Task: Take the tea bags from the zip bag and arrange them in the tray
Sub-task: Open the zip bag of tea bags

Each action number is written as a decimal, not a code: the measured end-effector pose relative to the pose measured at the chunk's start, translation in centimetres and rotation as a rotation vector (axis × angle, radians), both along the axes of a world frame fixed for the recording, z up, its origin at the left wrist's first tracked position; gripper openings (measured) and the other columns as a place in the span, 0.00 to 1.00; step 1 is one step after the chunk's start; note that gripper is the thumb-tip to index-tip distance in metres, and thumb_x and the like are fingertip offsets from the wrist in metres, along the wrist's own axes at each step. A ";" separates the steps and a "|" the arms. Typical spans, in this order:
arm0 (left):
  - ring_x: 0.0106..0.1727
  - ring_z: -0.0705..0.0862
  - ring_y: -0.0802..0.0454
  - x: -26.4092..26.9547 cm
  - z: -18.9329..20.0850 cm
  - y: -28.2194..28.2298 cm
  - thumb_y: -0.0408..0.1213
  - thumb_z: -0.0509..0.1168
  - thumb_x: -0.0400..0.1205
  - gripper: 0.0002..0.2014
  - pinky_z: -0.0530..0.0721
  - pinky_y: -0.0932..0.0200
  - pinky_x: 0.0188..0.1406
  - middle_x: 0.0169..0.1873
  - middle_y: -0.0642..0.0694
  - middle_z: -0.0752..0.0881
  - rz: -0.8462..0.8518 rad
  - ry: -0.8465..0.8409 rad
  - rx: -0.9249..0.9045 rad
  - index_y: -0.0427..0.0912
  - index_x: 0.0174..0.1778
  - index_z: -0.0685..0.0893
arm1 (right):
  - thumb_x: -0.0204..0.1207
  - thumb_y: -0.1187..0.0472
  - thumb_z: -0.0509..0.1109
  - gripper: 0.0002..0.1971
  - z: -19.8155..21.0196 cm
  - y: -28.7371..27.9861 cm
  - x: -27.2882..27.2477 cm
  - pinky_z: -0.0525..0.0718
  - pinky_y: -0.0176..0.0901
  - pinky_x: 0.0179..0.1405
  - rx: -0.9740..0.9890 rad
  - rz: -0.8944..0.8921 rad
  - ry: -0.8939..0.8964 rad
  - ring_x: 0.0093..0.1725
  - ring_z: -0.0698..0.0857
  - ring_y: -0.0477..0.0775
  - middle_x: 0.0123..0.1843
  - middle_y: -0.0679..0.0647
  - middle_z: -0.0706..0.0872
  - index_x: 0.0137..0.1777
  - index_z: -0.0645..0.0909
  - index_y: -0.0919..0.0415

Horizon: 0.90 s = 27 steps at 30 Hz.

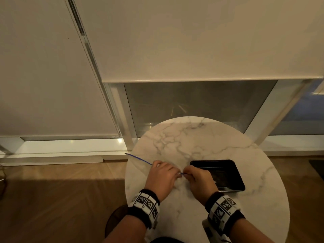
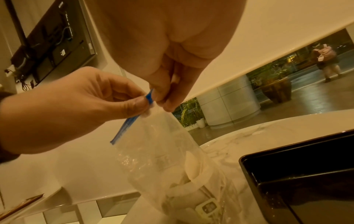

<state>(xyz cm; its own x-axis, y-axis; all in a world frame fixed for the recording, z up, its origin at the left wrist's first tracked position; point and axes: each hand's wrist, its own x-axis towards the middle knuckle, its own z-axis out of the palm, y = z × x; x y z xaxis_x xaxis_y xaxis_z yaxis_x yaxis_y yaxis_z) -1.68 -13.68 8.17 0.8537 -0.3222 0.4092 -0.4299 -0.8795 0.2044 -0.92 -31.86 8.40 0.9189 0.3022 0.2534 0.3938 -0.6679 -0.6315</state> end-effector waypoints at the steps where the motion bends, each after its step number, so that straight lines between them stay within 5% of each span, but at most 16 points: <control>1: 0.43 0.84 0.60 0.0 0.1 0.3 0.52 0.61 0.81 0.11 0.68 0.57 0.52 0.37 0.61 0.87 0.022 0.015 -0.016 0.57 0.39 0.87 | 0.75 0.67 0.72 0.05 0.1 -0.4 0.3 0.78 0.39 0.36 -0.015 -0.007 0.004 0.35 0.84 0.51 0.34 0.50 0.86 0.42 0.83 0.55; 4: 0.43 0.85 0.60 0.0 0.0 2.9 0.52 0.59 0.82 0.13 0.68 0.56 0.53 0.38 0.62 0.89 0.126 0.063 -0.039 0.57 0.40 0.89 | 0.74 0.69 0.71 0.06 0.7 -2.5 1.8 0.80 0.46 0.38 0.025 -0.103 0.044 0.36 0.82 0.55 0.34 0.52 0.85 0.40 0.82 0.58; 7: 0.46 0.86 0.57 -0.1 0.1 7.6 0.51 0.63 0.83 0.11 0.72 0.53 0.55 0.40 0.61 0.90 0.287 0.115 0.012 0.56 0.42 0.90 | 0.76 0.71 0.70 0.08 1.3 -5.5 3.8 0.75 0.41 0.37 0.023 -0.247 0.077 0.35 0.81 0.56 0.34 0.52 0.84 0.41 0.81 0.58; 14: 0.43 0.86 0.53 -0.5 1.0 10.4 0.44 0.68 0.83 0.04 0.77 0.55 0.46 0.40 0.57 0.88 0.373 0.227 -0.034 0.53 0.45 0.88 | 0.74 0.75 0.69 0.09 0.9 -5.0 5.2 0.75 0.39 0.35 0.098 -0.206 0.030 0.34 0.79 0.54 0.34 0.51 0.83 0.41 0.81 0.60; 17: 0.45 0.86 0.54 -0.7 0.9 9.8 0.42 0.66 0.84 0.04 0.83 0.56 0.47 0.44 0.57 0.88 0.336 0.310 -0.160 0.52 0.52 0.86 | 0.73 0.69 0.74 0.09 0.4 -4.4 5.4 0.75 0.34 0.40 0.032 -0.115 -0.005 0.39 0.79 0.49 0.41 0.49 0.82 0.49 0.83 0.56; 23: 0.47 0.83 0.58 -0.3 1.4 8.4 0.34 0.66 0.83 0.10 0.82 0.61 0.50 0.48 0.57 0.87 0.171 0.376 -0.235 0.53 0.54 0.85 | 0.73 0.53 0.75 0.11 0.4 -3.1 5.7 0.82 0.51 0.43 -0.277 0.033 -0.153 0.47 0.79 0.54 0.48 0.44 0.85 0.55 0.84 0.44; 27: 0.46 0.83 0.59 0.7 1.7 7.9 0.40 0.64 0.83 0.09 0.83 0.59 0.50 0.48 0.57 0.87 0.142 0.418 -0.183 0.55 0.55 0.88 | 0.77 0.46 0.68 0.13 0.8 -2.2 5.3 0.78 0.53 0.50 -0.459 0.075 -0.199 0.58 0.76 0.56 0.59 0.44 0.79 0.61 0.76 0.36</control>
<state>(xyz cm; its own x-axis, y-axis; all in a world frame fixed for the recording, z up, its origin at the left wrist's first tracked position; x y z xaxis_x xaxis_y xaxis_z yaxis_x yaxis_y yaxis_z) -1.02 -5.78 9.84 0.9876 -0.1446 0.0604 -0.1555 -0.8571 0.4912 4.36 -34.09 9.15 0.8381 0.4865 0.2469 0.5339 -0.8245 -0.1877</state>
